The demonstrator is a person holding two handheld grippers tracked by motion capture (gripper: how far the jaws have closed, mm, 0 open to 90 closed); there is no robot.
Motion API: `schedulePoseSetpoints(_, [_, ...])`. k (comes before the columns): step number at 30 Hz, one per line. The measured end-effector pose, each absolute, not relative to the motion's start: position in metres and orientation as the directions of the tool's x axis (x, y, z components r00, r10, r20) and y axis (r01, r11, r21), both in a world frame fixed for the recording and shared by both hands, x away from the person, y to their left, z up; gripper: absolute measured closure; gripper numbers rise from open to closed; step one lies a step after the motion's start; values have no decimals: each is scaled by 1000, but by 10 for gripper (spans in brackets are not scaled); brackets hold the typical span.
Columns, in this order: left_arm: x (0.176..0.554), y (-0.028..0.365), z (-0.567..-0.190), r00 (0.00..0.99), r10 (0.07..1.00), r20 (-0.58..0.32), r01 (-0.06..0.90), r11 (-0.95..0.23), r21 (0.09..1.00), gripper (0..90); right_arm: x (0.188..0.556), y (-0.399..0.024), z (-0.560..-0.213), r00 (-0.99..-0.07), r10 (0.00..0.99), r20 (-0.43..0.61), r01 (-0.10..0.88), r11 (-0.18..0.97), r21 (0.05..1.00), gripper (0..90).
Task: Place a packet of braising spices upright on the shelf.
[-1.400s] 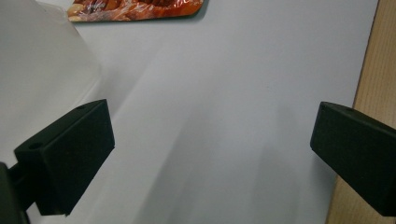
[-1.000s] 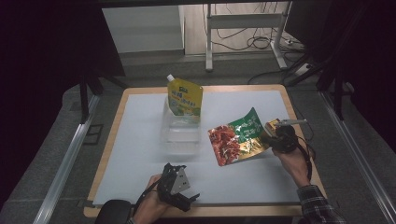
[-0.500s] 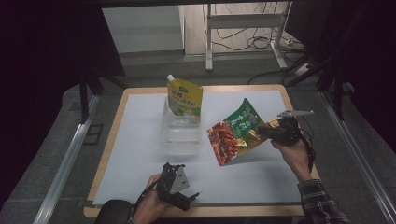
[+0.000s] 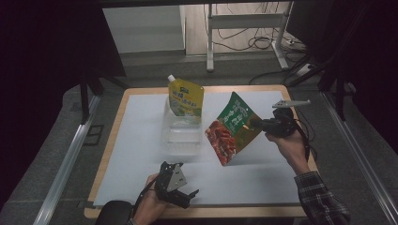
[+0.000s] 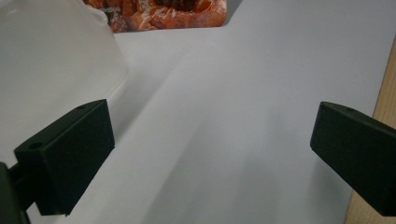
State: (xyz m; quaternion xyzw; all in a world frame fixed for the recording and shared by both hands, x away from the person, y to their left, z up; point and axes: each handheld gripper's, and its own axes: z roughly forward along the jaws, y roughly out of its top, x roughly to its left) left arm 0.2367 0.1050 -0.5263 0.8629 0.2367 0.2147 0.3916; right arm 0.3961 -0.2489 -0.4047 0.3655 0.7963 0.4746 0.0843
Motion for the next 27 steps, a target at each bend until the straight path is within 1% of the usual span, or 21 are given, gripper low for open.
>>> schedulePoseSetpoints(15, [237, 108, -524, 787, 591, 178, 243, -561, 791, 0, 398, -224, -376, -798, 566, 208, 439, 308, 844, 891])
schedulePoseSetpoints(19, [237, 108, -524, 789, 589, 175, 243, -560, 792, 0, 398, -221, -371, -804, 562, 192, 422, 313, 851, 892])
schedulePoseSetpoints(27, [237, 108, -524, 791, 584, 180, 240, -567, 788, 0, 400, -226, -357, -800, 568, 194, 419, 297, 858, 892])
